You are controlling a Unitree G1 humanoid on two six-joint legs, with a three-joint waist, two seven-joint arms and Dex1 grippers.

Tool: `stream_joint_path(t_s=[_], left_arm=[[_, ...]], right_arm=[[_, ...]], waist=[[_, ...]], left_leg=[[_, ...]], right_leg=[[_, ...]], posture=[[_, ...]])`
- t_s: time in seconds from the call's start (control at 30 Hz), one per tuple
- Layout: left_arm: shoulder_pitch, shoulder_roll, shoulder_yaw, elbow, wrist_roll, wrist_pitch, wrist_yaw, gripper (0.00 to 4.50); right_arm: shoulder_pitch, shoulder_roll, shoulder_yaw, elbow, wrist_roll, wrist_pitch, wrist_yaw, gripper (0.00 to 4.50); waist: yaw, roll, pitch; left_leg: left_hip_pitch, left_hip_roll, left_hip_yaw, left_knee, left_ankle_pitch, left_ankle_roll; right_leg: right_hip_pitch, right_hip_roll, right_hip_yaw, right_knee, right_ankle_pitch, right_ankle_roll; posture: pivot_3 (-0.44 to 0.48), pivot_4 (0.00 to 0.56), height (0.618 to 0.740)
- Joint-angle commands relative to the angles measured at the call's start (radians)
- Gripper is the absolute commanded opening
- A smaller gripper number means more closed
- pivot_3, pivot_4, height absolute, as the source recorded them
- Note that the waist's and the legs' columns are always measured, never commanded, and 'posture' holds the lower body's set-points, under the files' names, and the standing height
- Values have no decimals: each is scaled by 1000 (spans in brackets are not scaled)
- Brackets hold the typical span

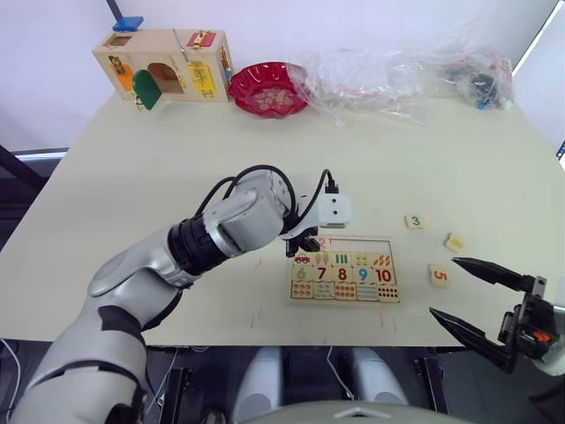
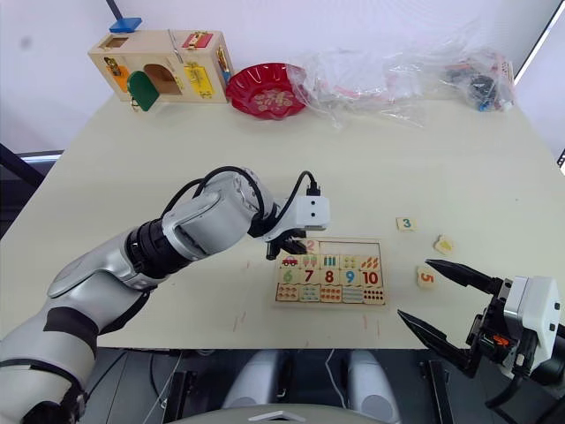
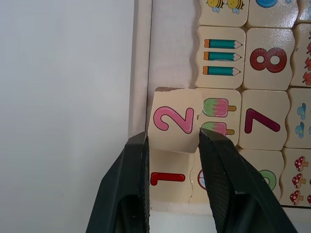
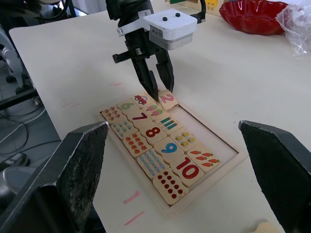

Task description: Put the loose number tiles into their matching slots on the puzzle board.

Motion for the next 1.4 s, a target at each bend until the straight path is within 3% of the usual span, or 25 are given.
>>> stream_joint_path(t_s=[0.03, 1.4], left_arm=[[-13, -6, 9, -17, -7, -2, 11, 988], [-49, -3, -33, -4, 2, -11, 49, 988]], right_arm=[[8, 3, -10, -40, 12, -17, -1, 4500], [8, 18, 4, -43, 6, -26, -6, 4500]], waist=[[0, 0, 0], [0, 0, 0]], left_leg=[[0, 0, 0, 0, 0, 0], [0, 0, 0, 0, 0, 0]], right_leg=[[0, 0, 0, 0, 0, 0], [0, 0, 0, 0, 0, 0]], posture=[[0, 150, 740], [0, 150, 740]])
